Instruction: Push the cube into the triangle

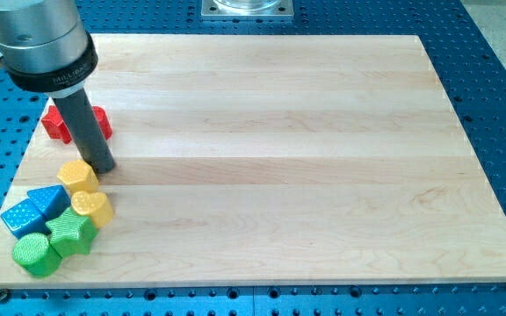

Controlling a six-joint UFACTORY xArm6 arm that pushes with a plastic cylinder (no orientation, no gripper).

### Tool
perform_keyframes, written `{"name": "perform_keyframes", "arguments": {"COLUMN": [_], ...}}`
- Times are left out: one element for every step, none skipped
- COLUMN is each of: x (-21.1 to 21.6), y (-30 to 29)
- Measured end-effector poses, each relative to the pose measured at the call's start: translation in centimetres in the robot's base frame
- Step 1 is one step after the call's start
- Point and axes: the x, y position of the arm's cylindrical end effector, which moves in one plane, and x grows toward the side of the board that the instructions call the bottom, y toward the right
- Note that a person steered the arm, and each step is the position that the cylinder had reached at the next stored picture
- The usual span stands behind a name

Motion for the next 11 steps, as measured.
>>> {"name": "perform_keyframes", "arguments": {"x": [0.0,0.5,1.1,3.5,6.9,12.2,14.5,14.6,13.2,11.3,10.9], "y": [-2.5,-5.4,-7.9,-8.9,-8.9,-8.8,-8.5,-8.4,-7.5,-7.4,-7.4]}}
